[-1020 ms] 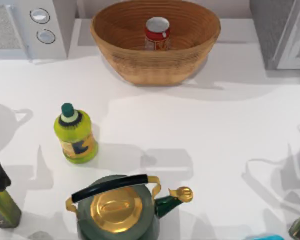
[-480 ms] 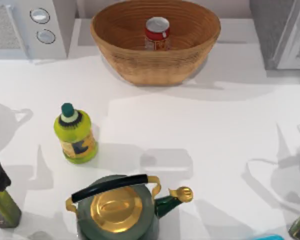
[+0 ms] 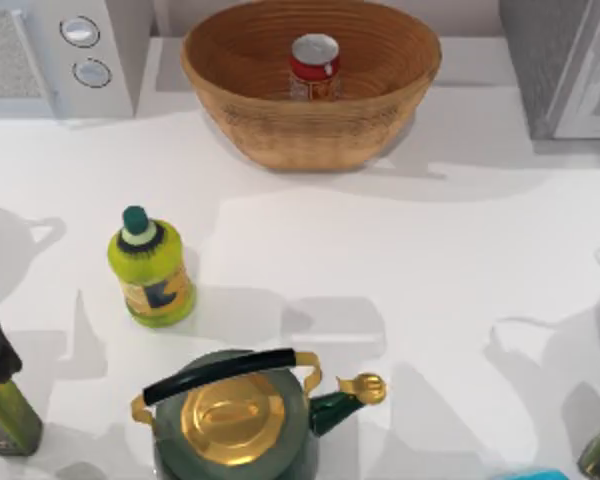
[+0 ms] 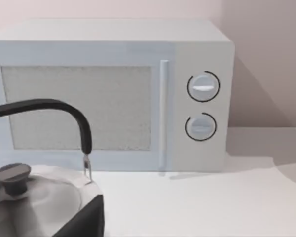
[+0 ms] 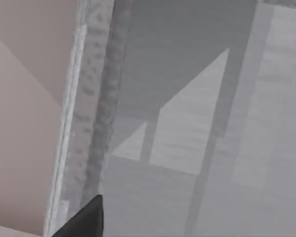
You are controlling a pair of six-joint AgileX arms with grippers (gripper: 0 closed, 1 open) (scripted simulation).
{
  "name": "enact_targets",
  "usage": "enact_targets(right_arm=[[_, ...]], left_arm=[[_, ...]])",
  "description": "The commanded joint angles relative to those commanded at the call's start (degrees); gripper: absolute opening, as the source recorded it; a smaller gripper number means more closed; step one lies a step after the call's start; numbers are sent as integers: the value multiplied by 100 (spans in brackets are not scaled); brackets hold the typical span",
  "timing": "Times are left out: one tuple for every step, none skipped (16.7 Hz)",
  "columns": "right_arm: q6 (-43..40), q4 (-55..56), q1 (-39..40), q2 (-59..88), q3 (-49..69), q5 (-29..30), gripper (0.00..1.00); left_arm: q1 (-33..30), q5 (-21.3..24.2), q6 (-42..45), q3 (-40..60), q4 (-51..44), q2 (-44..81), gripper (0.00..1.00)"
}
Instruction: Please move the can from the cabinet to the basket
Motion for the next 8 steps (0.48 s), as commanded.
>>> enact_targets(right_arm=[[7,286,-312,423,50,-217,100],[16,534,-618,836,93,-424,100],[25,744,-913,1234,130,-618,100],[34,916,-1191,1612,162,-795,100],[41,1050,-1447,1963,188,-955,100],[47,1151,-1679,2280,208,-1098,100],[52,1222,-1884,2556,222,-1224,100],[55,1268,-2057,2785,231,-1331,100]], left_arm=[[0,0,0,0,0,0,100],[0,0,0,0,0,0,100],[0,0,0,0,0,0,100],[0,0,0,0,0,0,100],[0,0,0,0,0,0,100],[0,0,0,0,0,0,100],[0,0,0,0,0,0,100],[0,0,0,0,0,0,100]])
